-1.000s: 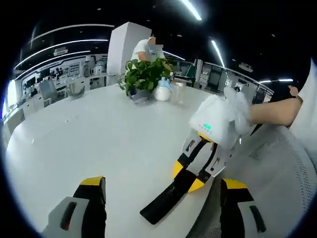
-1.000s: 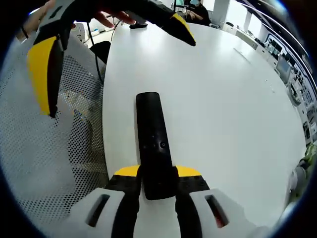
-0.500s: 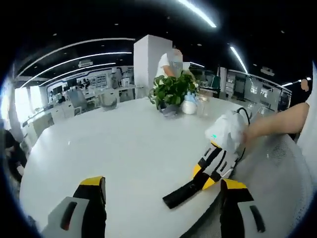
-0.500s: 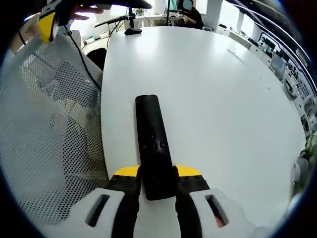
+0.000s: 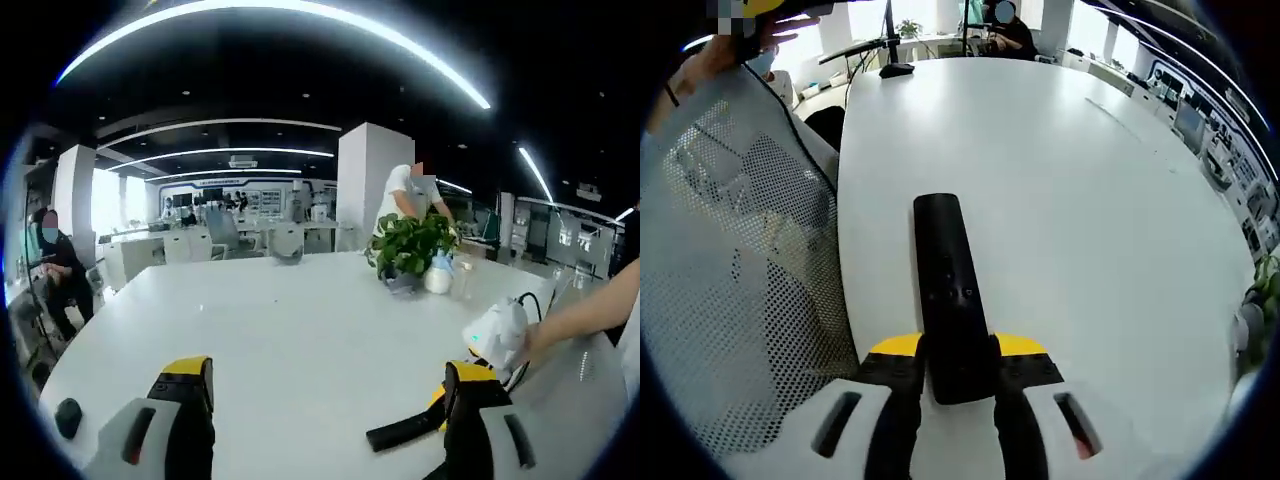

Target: Press the specified remote control buttons in sequence, fully releasing each button before pressing the next.

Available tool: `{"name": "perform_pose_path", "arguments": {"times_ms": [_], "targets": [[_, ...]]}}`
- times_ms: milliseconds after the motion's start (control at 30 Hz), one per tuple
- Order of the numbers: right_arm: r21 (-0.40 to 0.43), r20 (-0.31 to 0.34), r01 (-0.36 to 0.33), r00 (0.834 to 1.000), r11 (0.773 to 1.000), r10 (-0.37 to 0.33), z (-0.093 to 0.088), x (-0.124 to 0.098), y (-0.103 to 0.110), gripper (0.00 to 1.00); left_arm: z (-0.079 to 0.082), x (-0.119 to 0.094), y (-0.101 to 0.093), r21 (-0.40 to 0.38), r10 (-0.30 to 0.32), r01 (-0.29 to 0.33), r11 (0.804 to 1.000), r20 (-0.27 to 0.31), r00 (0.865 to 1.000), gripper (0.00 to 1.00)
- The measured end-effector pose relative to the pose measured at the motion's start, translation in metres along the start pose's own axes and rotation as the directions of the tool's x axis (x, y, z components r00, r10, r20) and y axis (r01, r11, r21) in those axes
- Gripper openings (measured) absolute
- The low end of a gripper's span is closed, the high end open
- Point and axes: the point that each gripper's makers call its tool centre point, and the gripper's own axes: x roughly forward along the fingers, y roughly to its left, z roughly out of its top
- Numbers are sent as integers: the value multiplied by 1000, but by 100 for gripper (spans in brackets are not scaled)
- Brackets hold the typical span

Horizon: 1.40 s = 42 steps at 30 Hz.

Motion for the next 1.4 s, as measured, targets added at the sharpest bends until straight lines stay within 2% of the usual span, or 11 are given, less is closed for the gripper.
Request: {"name": "perform_pose_path", "arguments": {"times_ms": [67, 167, 333, 433, 633, 700, 767, 867, 1033, 1167, 1400], "targets": [[-2, 0, 1, 1000, 1000, -1, 0, 0, 0, 26, -9, 0, 4, 2, 19, -19, 1000, -51, 999, 100], [-6, 1, 3, 1000, 1000, -3, 1, 0, 0, 26, -1, -4, 0, 4, 21, -21, 1000, -7, 1000, 100], [9, 1, 8, 1000, 1000, -8, 1, 1, -1, 26, 1, -9, 7, 42, 71, -72, 997, 6, 997, 100], [33, 43, 30, 999, 999, -32, 1, 0, 0, 26, 5, -10, 12, -9, 77, -77, 997, 27, 997, 100], [26, 48, 30, 998, 999, -31, 1, 0, 1, 25, 0, -13, 11, 3, 74, -74, 997, 3, 997, 95], [30, 54, 29, 998, 999, -31, 1, 0, 1, 25, 5, -14, 9, -8, 56, -56, 998, 27, 998, 95], [15, 57, 26, 998, 1000, -27, 2, 0, 2, 25, 7, -13, 1, 76, 6, -8, 997, 31, 1000, 97], [-26, 2, -15, 1000, 1000, 15, 4, 2, 1, 25, 4, -12, -13, 29, -65, 64, 997, 20, 998, 96], [-19, -11, -15, 1000, 1000, 15, 3, 2, 2, 25, 11, -13, 0, -44, -45, 48, 998, 62, 997, 95], [-12, -32, -10, 999, 1000, 10, 4, 3, 2, 25, 18, -15, -2, 18, -22, 21, 1000, 93, 995, 95], [-53, -65, -41, 997, 998, 38, 5, 3, 2, 24, 14, -8, -15, 85, -87, 82, 993, 59, 994, 95]]}}
